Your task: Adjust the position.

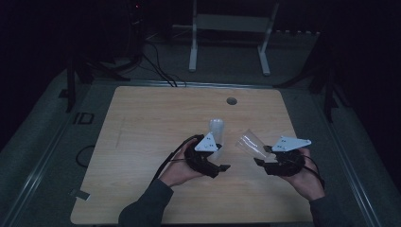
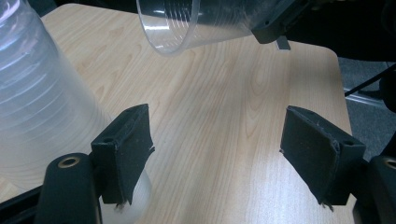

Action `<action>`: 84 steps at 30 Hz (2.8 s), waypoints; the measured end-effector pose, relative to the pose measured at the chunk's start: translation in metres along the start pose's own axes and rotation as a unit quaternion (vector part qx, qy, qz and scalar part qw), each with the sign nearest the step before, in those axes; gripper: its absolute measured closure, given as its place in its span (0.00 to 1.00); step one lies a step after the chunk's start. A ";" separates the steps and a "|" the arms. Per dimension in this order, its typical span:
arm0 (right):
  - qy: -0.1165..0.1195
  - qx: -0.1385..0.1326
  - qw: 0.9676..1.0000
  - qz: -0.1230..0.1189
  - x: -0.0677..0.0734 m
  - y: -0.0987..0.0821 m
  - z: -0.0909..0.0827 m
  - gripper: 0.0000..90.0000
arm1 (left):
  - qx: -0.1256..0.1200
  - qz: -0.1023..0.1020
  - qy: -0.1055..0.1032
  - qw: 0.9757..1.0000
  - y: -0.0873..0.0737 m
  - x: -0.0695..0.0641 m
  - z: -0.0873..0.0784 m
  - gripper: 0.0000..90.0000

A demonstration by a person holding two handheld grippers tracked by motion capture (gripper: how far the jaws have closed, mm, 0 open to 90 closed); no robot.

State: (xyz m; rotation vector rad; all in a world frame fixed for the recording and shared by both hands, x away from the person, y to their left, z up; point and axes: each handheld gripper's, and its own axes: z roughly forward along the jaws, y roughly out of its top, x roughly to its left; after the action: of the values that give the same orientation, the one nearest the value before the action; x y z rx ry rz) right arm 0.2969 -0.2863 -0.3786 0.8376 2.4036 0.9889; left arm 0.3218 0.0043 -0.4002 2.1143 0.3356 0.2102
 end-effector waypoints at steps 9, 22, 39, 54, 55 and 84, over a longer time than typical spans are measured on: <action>-0.012 -0.030 0.999 0.019 0.000 -0.004 -0.001 0.46 | -0.007 -0.005 0.004 1.000 0.001 0.001 -0.002 0.27; -0.023 -0.069 0.997 0.039 0.004 -0.010 -0.002 0.46 | -0.013 -0.010 0.012 1.000 0.003 0.000 -0.001 0.27; -0.030 -0.121 0.990 0.072 0.007 -0.013 -0.002 0.46 | -0.031 -0.025 0.007 0.999 0.007 -0.001 -0.001 0.28; -0.065 -0.158 0.983 0.068 0.016 -0.009 0.000 0.46 | -0.041 -0.041 0.006 0.998 0.012 0.000 0.001 0.28; -0.067 -0.161 0.982 0.068 0.017 -0.009 0.000 0.46 | -0.041 -0.041 0.006 0.998 0.012 0.000 0.002 0.28; -0.099 -0.223 0.966 0.090 0.023 -0.014 -0.001 0.46 | -0.082 -0.079 -0.010 0.993 0.037 0.006 0.003 0.27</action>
State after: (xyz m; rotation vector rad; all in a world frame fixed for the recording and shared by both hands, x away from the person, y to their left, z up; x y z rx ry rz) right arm 0.2744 -0.2795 -0.3916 0.9411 1.8578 1.3764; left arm 0.3336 -0.0152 -0.3701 1.9158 0.4568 0.1199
